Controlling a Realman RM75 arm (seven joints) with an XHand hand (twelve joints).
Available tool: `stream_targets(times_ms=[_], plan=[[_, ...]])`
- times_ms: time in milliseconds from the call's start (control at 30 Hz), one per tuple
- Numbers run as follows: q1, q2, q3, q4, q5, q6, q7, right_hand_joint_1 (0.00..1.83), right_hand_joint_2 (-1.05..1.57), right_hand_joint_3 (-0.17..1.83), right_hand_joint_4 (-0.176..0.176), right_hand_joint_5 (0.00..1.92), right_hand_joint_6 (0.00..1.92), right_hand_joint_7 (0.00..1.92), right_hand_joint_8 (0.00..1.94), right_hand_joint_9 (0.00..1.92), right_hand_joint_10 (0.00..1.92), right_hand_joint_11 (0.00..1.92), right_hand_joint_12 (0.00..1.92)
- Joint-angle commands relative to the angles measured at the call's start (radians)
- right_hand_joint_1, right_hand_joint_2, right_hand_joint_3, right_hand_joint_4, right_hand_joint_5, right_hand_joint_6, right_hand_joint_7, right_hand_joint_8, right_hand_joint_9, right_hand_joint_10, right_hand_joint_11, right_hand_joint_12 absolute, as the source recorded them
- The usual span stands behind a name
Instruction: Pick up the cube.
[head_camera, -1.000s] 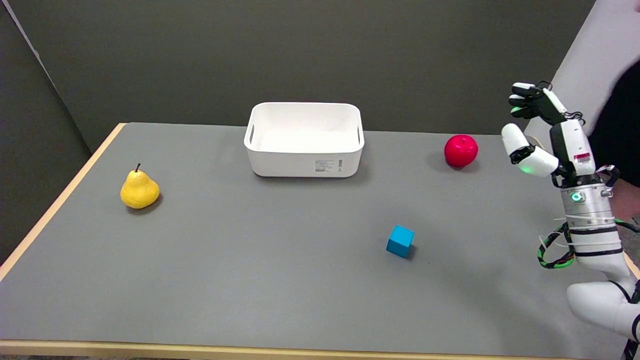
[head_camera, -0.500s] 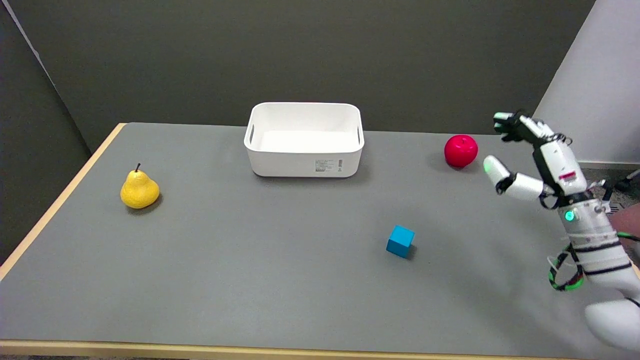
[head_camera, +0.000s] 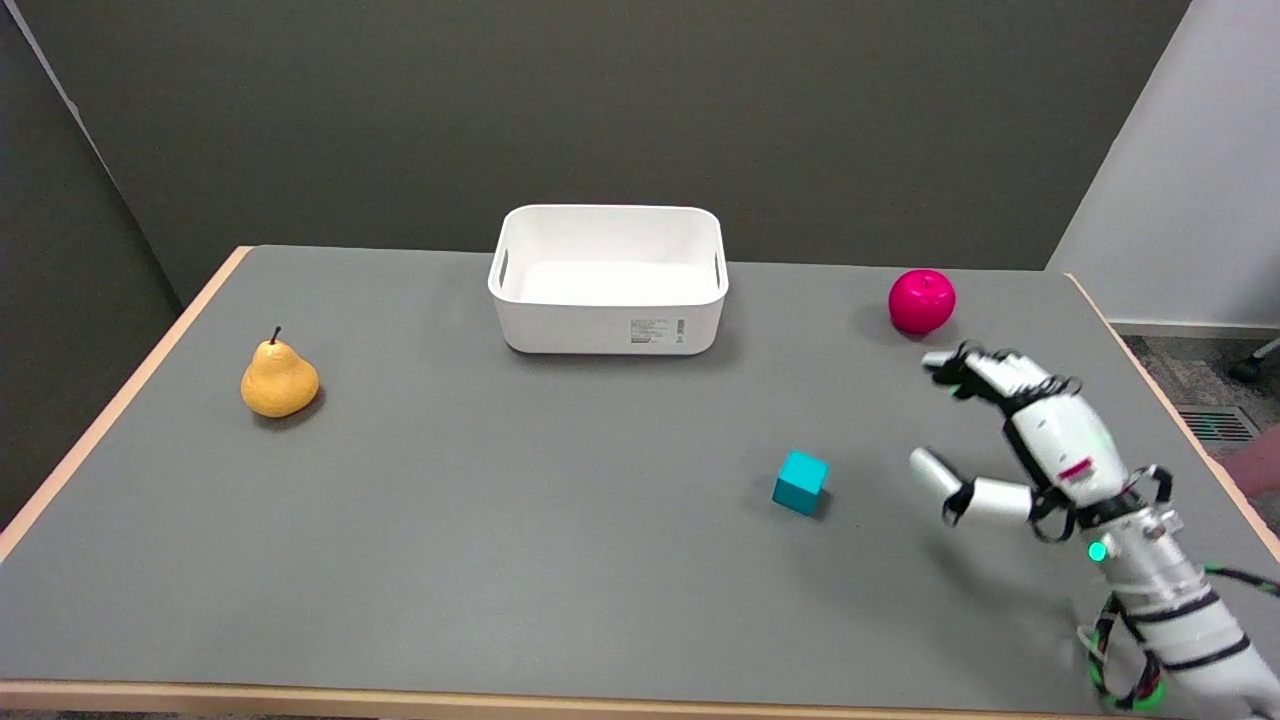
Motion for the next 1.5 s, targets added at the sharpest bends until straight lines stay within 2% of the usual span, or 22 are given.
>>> stream_targets(times_ms=[33,167,300,400,633,933,1500], plan=[[-0.040,-0.069,-0.210,0.029,-0.026,0.059,-0.286,0.47,0.64,0.82,-0.044,0.35,0.64,0.51,0.67,0.47,1.18,0.32,1.57],[-0.001,-0.071,-0.234,0.031,-0.025,0.045,-0.321,0.47,0.64,0.80,-0.043,0.35,0.66,0.52,0.68,0.48,1.17,0.33,1.58],[0.023,-0.062,-0.237,0.049,-0.034,0.035,-0.321,0.47,0.61,0.87,-0.031,0.36,0.67,0.52,0.68,0.50,1.16,0.34,1.61],[0.030,-0.057,-0.237,0.064,-0.036,0.020,-0.321,0.47,0.63,0.82,-0.035,0.36,0.68,0.53,0.69,0.50,1.19,0.36,1.61],[0.054,-0.062,-0.237,0.078,-0.037,-0.067,-0.321,0.46,0.63,0.81,-0.031,0.37,0.69,0.54,0.70,0.51,1.19,0.38,1.63],[0.148,-0.070,-0.236,0.015,-0.026,-0.188,-0.312,0.44,0.63,0.81,-0.018,0.37,0.69,0.54,0.68,0.50,1.17,0.38,1.62],[0.170,-0.067,-0.220,0.039,-0.025,-0.228,-0.312,0.45,0.63,0.81,-0.013,0.38,0.71,0.55,0.68,0.51,1.17,0.40,1.64]])
